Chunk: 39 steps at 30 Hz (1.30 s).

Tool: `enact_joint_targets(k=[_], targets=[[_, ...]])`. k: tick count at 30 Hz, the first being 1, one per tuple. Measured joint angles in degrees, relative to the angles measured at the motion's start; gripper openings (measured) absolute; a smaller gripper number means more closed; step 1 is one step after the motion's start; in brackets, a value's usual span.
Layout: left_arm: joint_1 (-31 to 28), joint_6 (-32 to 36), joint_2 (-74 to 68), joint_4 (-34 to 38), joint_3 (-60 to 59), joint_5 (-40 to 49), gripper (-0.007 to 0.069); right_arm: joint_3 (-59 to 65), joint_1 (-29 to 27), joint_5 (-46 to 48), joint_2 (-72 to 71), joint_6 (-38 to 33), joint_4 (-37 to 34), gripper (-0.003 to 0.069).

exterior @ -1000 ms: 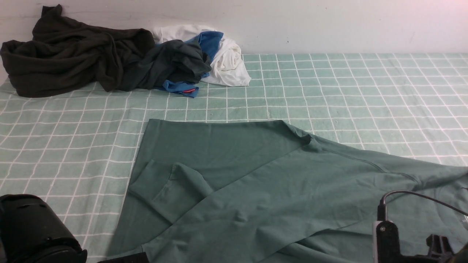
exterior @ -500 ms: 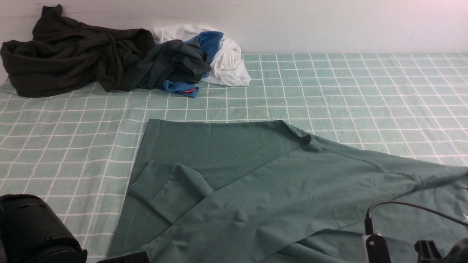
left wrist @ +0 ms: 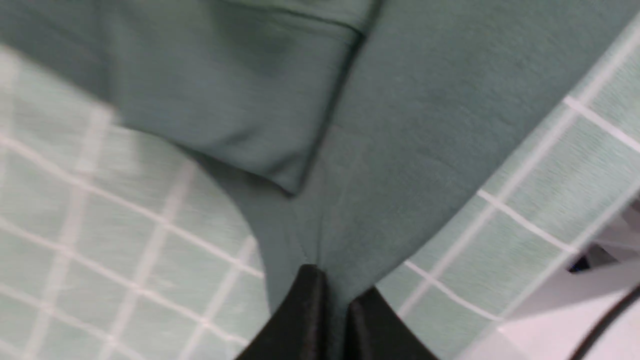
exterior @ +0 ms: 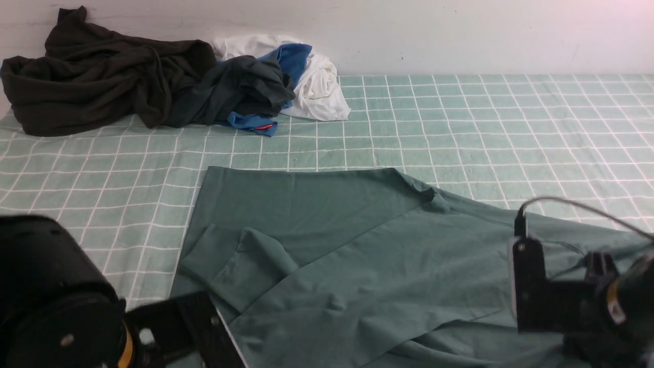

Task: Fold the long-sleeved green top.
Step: Use both arms to drag the lower edge of the fabric forward and fold it over the upper edge

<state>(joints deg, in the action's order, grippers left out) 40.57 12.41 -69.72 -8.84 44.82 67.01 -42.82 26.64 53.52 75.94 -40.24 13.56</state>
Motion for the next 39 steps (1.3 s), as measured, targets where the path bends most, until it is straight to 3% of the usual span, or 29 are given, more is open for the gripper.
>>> enact_joint_targets(k=[11,20,32,39], targets=[[-18.25,4.31,-15.05,-1.68,25.99,0.04,0.002,-23.87,-12.81,2.03,11.73,-11.26,-10.82,0.001],[-26.33,5.47,-34.26,-1.15,45.14,-1.06,0.002,-37.34,-16.24,2.4,24.26,-11.61,-13.57,0.0009],[-28.51,5.52,-49.55,-3.16,56.41,-6.89,0.002,-47.42,-16.42,-1.92,39.15,-10.73,-13.23,0.0009],[-28.51,5.52,-54.05,-5.89,56.52,-12.98,0.0039,-51.79,-16.42,-6.84,45.66,-2.03,-9.39,0.0014]])
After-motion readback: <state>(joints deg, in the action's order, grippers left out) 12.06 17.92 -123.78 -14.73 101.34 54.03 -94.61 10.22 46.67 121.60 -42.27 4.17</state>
